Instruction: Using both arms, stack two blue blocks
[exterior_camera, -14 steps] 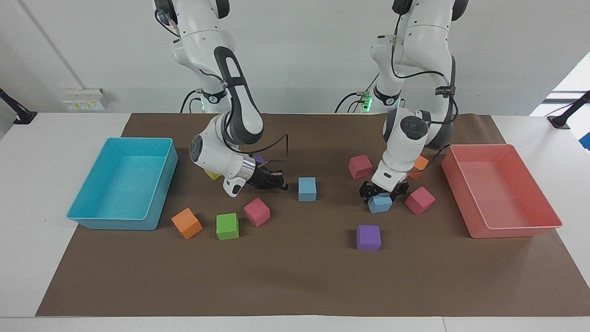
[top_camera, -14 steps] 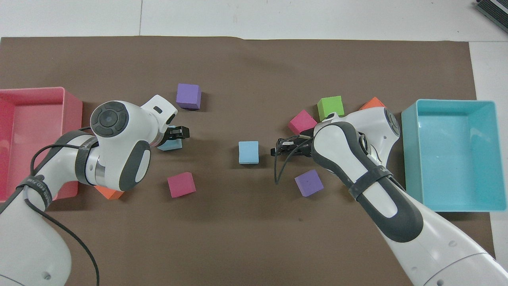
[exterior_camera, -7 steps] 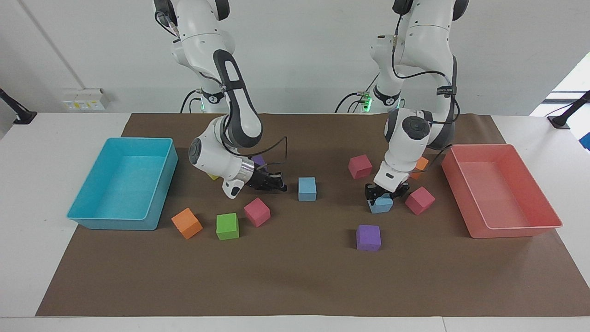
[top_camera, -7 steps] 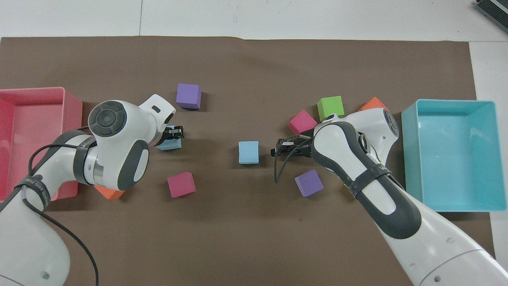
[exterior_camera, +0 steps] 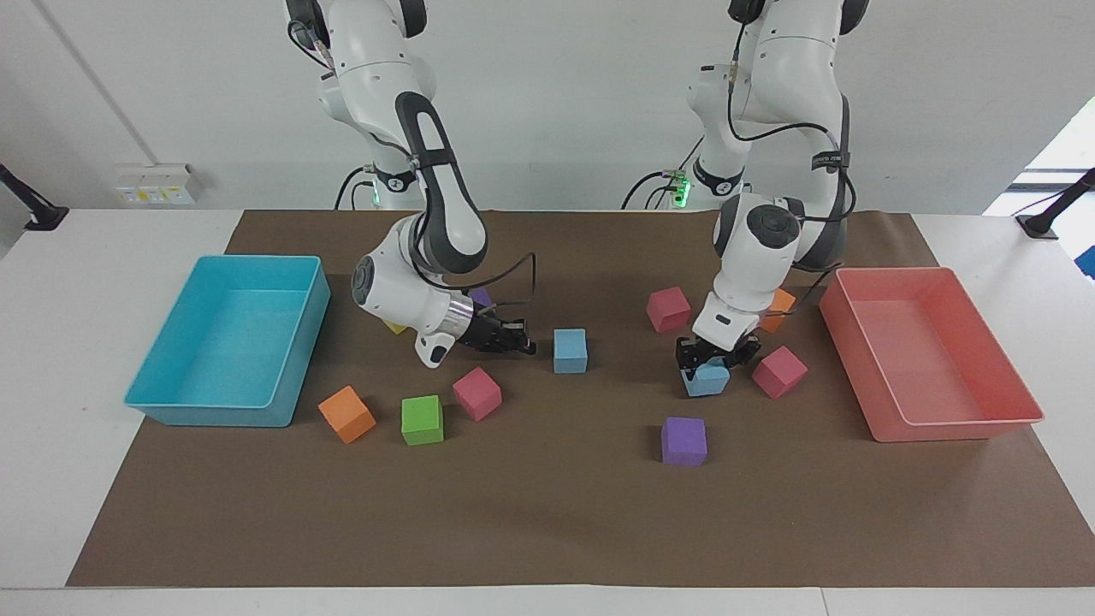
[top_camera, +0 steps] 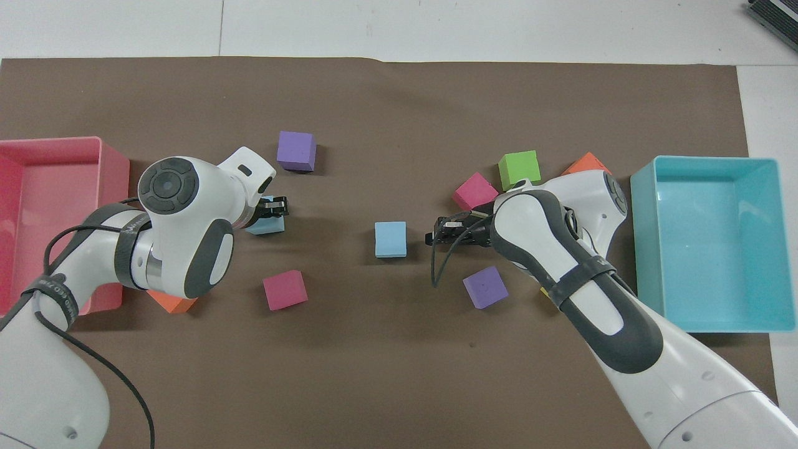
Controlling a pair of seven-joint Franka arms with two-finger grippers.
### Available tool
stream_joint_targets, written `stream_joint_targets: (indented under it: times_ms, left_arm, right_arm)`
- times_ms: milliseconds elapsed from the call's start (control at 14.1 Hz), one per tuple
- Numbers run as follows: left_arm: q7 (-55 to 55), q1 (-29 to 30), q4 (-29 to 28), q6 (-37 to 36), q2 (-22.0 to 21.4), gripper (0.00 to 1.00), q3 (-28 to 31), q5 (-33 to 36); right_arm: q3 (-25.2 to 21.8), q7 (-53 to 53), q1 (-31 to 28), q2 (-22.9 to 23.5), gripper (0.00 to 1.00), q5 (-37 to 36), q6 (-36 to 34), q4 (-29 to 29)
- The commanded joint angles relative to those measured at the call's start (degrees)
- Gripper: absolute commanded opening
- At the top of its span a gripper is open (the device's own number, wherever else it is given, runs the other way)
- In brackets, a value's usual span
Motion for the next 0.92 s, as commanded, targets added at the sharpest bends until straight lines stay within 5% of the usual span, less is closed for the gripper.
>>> stream_joint_targets:
  times_ms: [0,284,853]
  left_arm:
    - [-5.35,-4.34,3.3,-4.95,-0.86,0.0,0.68,4.96]
    - [-11.09,-9.52,6.81,-5.39,-0.16,0.0,0.5,7.62]
    - [-12.67,-17.26,16.92,-10.66,4.05,0.0,0.32,2.44]
  right_arm:
    - [0.35,-1.91,-0.14,-0.11,0.0,2.06,1.2,-0.51]
    - [0.44,-1.91,-0.14,-0.11,0.0,2.06,1.2,-0.51]
    - [0.35,-1.91,-0.14,-0.11,0.0,2.06,1.29,-0.51]
